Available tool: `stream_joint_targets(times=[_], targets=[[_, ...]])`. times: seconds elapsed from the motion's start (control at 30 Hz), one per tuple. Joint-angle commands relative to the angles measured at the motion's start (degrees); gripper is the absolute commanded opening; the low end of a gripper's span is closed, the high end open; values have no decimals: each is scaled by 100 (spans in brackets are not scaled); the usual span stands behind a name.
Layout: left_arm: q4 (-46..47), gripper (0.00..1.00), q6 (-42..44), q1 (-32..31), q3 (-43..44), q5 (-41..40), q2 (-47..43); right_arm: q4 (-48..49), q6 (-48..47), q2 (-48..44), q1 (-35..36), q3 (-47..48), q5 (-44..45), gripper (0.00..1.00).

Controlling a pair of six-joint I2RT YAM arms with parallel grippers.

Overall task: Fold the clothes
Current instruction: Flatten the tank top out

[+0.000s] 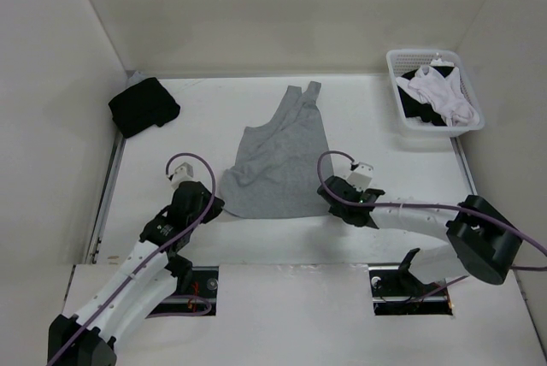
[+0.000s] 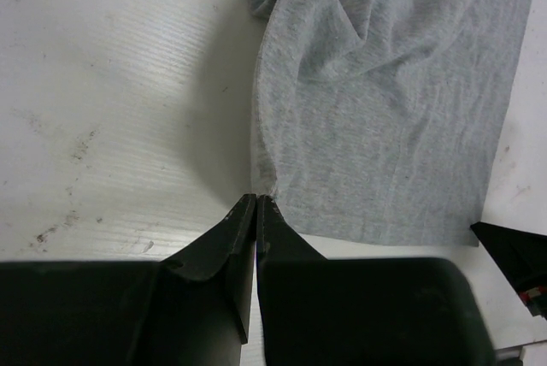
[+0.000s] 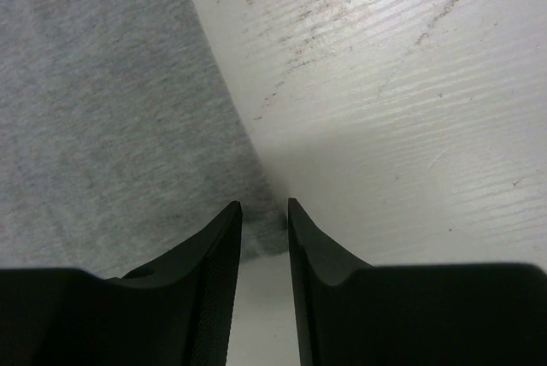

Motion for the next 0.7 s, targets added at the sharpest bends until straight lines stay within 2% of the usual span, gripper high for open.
stream_joint_targets(times=[0.0,0.13,0.2,0.27,0.4,0.53,0.67], targets=[[92,1,132,51,55,82,-138,-48,242,163,-28,136,-148,30],[145,1,140,69,46,125,-156,-38,540,234,139,57,-175,9],[162,1,140,69,73,152,-200,-91,716,41,227,-4,-35,2],[110,1,140,78,256,152,-322,-309,857,-589,498,-49,403,0],[-223,1,255,-19,888,-40,-796,-1336,998,-2065,956,223,993,0],[-760,1,404,-133,1312,-445,-1236,-2532,1225,-3376,1526,522,933,0],[-1076,1,308,-238,1269,-516,-1421,-3464,2024,-3941,2273,488,670,1]])
